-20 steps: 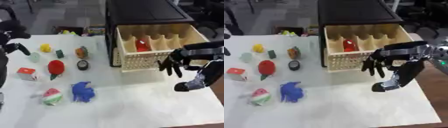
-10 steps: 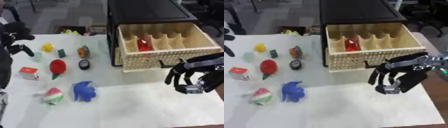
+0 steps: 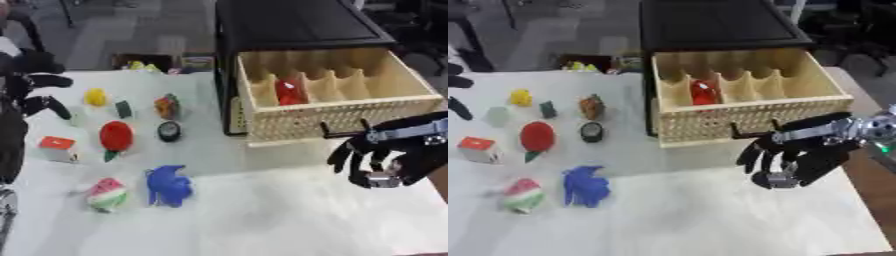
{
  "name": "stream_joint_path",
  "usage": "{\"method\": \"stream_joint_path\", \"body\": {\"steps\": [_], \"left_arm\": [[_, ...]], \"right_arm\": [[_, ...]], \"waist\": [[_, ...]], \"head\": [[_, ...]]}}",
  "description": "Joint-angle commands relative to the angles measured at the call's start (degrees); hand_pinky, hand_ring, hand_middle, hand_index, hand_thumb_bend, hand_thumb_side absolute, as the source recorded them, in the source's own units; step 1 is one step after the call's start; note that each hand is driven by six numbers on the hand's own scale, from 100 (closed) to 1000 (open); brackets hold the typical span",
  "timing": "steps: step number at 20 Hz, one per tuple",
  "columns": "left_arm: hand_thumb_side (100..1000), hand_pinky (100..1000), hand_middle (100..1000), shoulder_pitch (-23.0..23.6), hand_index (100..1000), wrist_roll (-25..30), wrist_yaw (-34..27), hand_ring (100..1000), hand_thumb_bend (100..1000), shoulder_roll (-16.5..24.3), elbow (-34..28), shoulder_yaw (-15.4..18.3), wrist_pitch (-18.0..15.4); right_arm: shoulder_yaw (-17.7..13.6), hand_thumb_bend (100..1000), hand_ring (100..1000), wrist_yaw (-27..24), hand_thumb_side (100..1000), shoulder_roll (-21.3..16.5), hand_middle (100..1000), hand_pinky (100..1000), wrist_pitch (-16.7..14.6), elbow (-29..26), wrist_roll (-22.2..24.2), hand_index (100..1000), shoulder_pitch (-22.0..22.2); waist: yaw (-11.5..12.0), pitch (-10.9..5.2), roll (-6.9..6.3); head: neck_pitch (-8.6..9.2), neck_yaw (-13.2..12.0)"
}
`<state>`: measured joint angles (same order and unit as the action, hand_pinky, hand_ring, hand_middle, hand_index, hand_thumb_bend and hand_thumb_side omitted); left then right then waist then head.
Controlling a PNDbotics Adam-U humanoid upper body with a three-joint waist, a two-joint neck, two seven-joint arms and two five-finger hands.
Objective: Pick up objects from table and place into drawer.
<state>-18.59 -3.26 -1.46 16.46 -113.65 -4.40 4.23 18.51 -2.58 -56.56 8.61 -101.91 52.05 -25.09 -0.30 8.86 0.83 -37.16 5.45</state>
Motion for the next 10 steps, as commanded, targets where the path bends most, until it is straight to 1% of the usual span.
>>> {"method": "stream_joint_path", "body": {"steps": [1,10], "left_arm": [[1000,396,648,-0.36,765,0.31,0.07,664,100,0.06,-0.94,0.38,-0.06],[1000,399,648,-0.22,762,0.59,0.06,666,100,-0.31,-0.94,0.41,0.05]], "right_arm": [[-0.37,168,718,0.43,584,-0.91,793,406,0.47,0.68,-0.08,929,-1.30],[0.12,175,710,1.17,591,-0.06,789,393,1.03,2.91,-0.08,930,-3.56]], "waist": [[0.11,-0.53,-0.01],[0.65,-0.30,-0.01]], "head": [[0.68,0.14],[0.92,0.41]]}}
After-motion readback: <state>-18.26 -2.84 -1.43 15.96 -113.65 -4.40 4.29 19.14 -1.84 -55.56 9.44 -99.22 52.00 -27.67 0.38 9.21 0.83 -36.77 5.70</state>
